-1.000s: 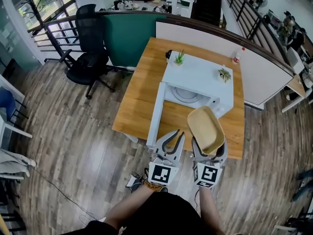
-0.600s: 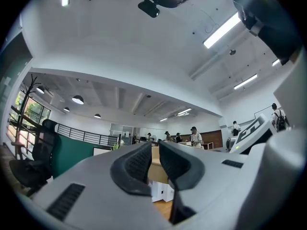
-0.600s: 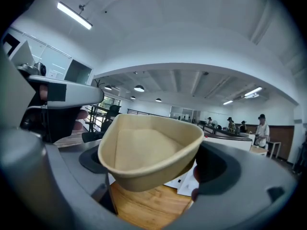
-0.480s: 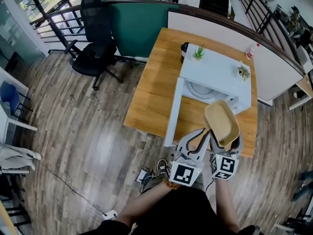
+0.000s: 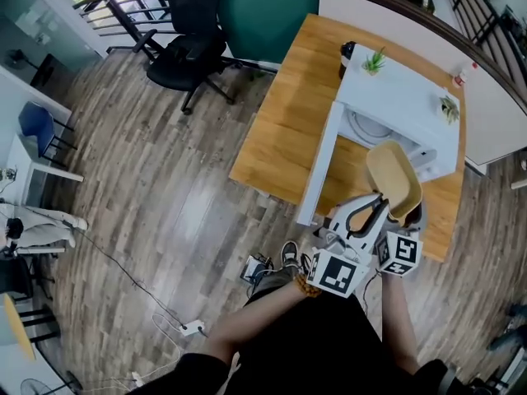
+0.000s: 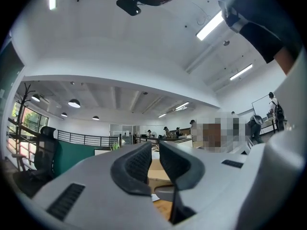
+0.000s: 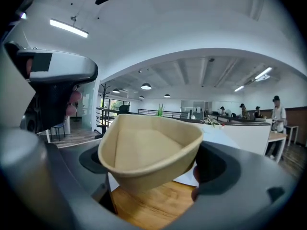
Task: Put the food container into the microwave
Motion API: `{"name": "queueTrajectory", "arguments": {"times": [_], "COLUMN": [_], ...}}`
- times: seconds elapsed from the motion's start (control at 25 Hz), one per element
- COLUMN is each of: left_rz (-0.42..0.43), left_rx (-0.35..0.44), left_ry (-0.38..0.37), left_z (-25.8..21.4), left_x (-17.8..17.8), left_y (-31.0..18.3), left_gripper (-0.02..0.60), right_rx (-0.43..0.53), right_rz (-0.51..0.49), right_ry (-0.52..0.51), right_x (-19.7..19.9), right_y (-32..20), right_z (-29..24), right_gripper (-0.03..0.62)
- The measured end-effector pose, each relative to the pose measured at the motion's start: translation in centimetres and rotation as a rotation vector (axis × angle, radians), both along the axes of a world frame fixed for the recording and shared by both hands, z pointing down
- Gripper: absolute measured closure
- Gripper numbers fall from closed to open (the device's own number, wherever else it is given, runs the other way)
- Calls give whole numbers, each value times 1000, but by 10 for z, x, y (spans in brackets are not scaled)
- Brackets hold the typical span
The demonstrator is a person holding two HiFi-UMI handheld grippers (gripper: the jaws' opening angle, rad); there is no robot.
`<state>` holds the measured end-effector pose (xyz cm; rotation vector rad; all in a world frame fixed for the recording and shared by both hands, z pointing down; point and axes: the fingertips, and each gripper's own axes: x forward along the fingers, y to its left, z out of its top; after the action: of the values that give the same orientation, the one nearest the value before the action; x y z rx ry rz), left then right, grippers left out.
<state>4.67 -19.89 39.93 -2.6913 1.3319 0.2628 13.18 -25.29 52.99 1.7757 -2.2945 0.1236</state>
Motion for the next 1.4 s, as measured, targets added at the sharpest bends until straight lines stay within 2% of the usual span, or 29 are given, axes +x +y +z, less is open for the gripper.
{"name": "queueTrajectory", "arguments": {"times": [0.68, 0.88, 1.24, 1.4], "left_rz": [-41, -56, -17, -8], "left_rx": [-61, -67, -47, -64], "left_ry": [-13, -58, -79, -87], "left_z": [33, 37, 44, 46], "left_x": [-12, -28, -22, -20], "left_y": [3, 3, -1, 2], "left_gripper": [517, 517, 517, 517], "right_rx": [-96, -114, -109, -111], "right_rz": [-43, -39, -19, -30], "right_ry": [16, 28, 58, 69], "right_x": [-11, -17, -18, -20], "right_y": [2, 2, -17, -19], "right_z": [64, 78, 90, 94], "right_gripper": [54, 54, 54, 54]}}
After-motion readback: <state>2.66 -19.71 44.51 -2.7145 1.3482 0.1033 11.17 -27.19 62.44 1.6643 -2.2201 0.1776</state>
